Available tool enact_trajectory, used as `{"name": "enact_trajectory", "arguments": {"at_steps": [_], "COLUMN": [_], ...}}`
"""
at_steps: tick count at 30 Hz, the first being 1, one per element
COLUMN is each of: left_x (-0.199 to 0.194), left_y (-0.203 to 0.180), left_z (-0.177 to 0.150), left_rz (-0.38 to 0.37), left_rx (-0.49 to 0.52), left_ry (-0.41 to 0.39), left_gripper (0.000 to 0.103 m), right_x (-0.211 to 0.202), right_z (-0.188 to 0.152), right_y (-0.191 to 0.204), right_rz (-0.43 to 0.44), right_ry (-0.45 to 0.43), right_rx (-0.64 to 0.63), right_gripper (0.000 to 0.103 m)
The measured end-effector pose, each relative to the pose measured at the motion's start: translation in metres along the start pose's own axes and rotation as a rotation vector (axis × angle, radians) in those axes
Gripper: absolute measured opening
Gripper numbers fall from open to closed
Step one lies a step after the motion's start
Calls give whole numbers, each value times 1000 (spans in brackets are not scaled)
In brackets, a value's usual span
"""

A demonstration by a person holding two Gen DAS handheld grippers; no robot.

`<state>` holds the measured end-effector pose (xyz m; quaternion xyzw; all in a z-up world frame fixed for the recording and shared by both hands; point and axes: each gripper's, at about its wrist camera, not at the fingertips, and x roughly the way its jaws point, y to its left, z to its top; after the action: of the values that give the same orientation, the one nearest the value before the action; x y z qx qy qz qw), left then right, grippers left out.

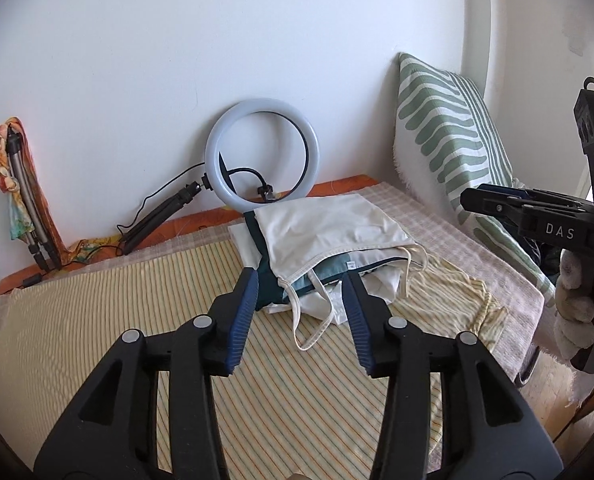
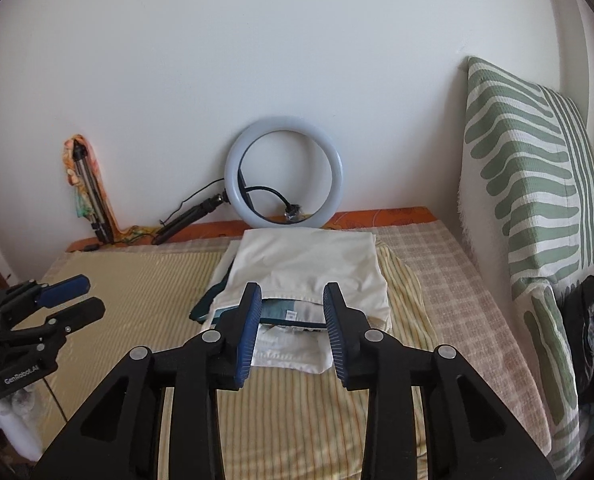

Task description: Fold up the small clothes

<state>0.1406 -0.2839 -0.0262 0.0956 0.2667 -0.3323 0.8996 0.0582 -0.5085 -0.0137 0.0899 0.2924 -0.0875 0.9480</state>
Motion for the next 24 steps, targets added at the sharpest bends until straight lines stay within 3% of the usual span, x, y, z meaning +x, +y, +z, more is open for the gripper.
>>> {"name": "enact_trajectory", "arguments": {"at_steps": [6,14,19,24], "left_x": [-24,-44,-49,-49], "left_y": [-7,-14,-18,-24], "left_z": [-13,-31,-39,-48], "left_rz": [13,27,47,81], "left_rx": [2,2,8,28], "left_ry": [-32,-65,-85,-94], "left_gripper": [63,90,102,103], "right_x": [-28,-43,-48,-50], "right_z": [-11,-28,-35,-40], "right_y": [7,9,13,14], "right_rz": [-17,-39,-55,-53], "right_ry": [-39,-63,-73,-69], "right_rx": [2,29,32,55], "right_gripper": [65,80,80,82]}}
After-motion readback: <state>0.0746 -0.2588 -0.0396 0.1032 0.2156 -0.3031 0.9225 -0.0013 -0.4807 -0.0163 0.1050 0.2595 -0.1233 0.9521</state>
